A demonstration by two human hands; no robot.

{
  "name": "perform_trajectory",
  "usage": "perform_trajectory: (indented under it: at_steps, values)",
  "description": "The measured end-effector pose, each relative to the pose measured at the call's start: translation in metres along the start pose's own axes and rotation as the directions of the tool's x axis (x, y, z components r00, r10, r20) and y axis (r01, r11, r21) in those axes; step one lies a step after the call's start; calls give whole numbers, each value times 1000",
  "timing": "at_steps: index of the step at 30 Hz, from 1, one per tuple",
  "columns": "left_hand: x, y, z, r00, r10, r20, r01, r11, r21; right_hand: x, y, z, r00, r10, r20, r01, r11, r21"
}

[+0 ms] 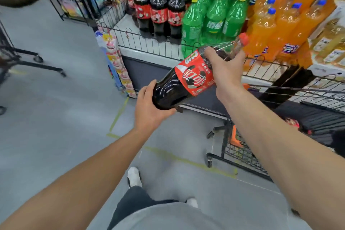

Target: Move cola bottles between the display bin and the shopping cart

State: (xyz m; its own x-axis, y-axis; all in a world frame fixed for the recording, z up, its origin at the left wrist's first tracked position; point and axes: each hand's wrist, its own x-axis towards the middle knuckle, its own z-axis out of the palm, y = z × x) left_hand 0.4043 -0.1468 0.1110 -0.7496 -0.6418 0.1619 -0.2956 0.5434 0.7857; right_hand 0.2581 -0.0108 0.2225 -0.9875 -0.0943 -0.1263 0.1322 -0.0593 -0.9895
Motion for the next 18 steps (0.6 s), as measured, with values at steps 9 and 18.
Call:
perform_trajectory:
  at_steps: [9,18]
  values:
    - [60,-117,-109,995,-101,-29,102,993,56,-15,38,176,994,84,69,-83,996,-21]
    - [164,-189,-188,997,-65,40,63,997,54,4,46,313,995,101,15,-101,995,-10]
